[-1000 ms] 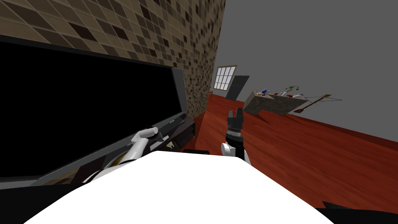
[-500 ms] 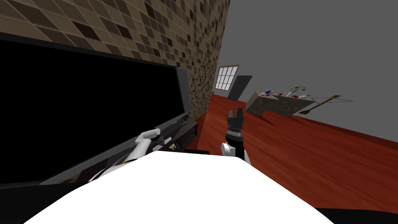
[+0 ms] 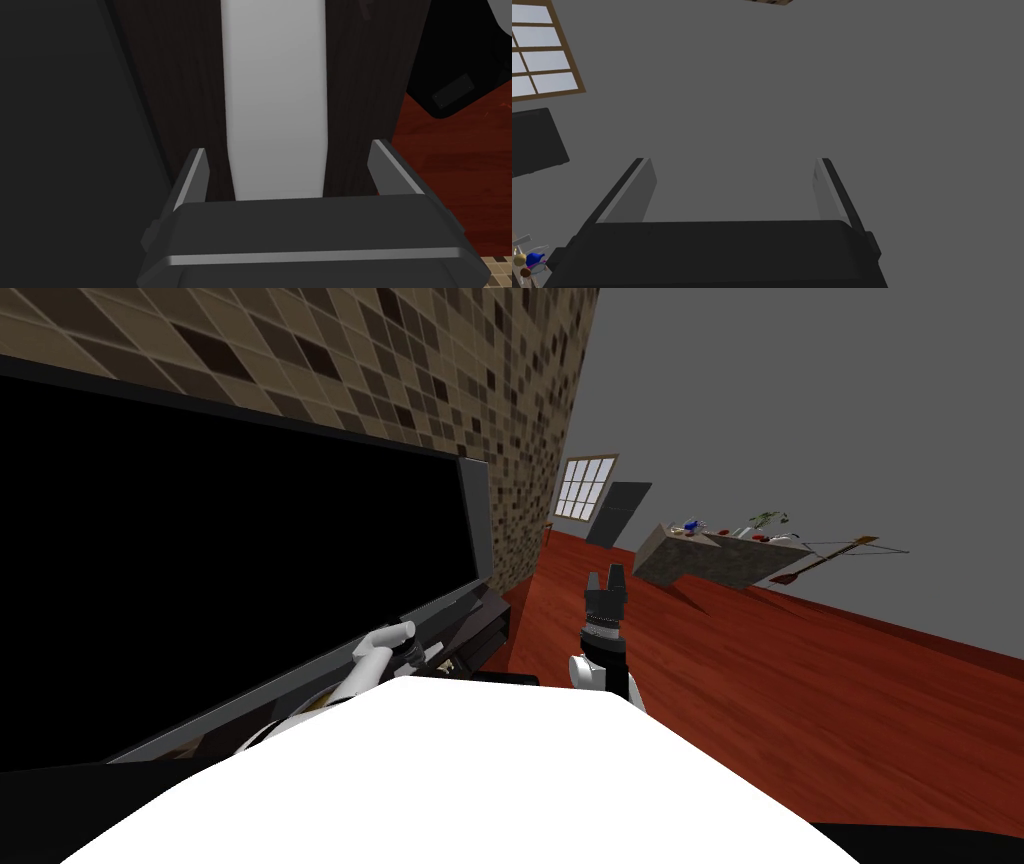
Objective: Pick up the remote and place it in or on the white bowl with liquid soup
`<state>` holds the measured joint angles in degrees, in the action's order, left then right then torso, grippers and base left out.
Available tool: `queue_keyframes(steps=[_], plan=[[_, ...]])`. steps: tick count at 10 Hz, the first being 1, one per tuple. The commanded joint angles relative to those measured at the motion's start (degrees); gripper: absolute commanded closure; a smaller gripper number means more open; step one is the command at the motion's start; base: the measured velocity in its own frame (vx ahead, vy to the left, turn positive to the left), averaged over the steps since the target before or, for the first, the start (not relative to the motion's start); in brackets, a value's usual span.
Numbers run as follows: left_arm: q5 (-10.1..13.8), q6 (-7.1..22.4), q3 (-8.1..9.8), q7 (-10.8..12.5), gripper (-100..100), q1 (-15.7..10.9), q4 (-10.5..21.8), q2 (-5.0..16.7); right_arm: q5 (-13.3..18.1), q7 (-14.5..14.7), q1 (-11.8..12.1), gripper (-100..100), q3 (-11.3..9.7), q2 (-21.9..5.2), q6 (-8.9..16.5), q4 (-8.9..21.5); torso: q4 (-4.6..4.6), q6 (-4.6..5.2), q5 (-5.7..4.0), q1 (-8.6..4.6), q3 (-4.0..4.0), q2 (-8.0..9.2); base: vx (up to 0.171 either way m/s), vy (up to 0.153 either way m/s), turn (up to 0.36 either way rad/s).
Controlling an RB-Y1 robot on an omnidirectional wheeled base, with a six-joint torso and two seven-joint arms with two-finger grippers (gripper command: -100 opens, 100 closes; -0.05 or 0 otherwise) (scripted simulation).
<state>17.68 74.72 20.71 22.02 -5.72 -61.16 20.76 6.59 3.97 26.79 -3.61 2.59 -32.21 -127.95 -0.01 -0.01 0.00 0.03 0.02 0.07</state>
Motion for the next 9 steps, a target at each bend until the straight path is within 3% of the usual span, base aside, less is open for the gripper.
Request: queue_keyframes(steps=[1, 3, 4, 5, 9], plan=[[-0.17, -1.6, -0.17, -0.27, -100, 0.34, 0.91, -0.46, 0.0, 0.0, 0.0, 0, 0.0, 0.0, 0.0, 0.0, 0.0, 0.0, 0.0, 0.0, 0.0, 0.0, 0.005, -0.005, 0.016], [-0.56, -4.19, -0.52, -0.64, -100, 0.52, 3.01, -1.22, 0.0, 0.0, 0.0, 0, 0.0, 0.0, 0.0, 0.0, 0.0, 0.0, 0.0, -0.01, 0.0, 0.0, 0.006, -0.006, 0.02], [-0.51, -3.44, -0.46, -0.47, -100, 0.34, 2.6, -1.05, 0.0, 0.0, 0.0, 0, 0.0, 0.0, 0.0, 0.0, -0.01, -0.01, 0.01, -0.02, -0.01, 0.0, 0.0, 0.0, 0.0], [-0.54, -3.77, -0.47, -0.49, 100, 0.37, 2.66, -1.08, 0.0, 0.0, 0.0, 0, 0.0, 0.0, 0.0, 0.0, -0.02, 0.0, 0.02, 0.0, -0.01, 0.01, 0.0, 0.0, 0.0], [-0.54, -3.75, -0.47, -0.49, 100, 0.36, 2.65, -1.07, 0.0, 0.0, 0.0, 0, 0.0, 0.0, 0.0, 0.0, -0.02, 0.0, 0.02, 0.0, 0.0, 0.02, 0.0, 0.0, 0.0]])
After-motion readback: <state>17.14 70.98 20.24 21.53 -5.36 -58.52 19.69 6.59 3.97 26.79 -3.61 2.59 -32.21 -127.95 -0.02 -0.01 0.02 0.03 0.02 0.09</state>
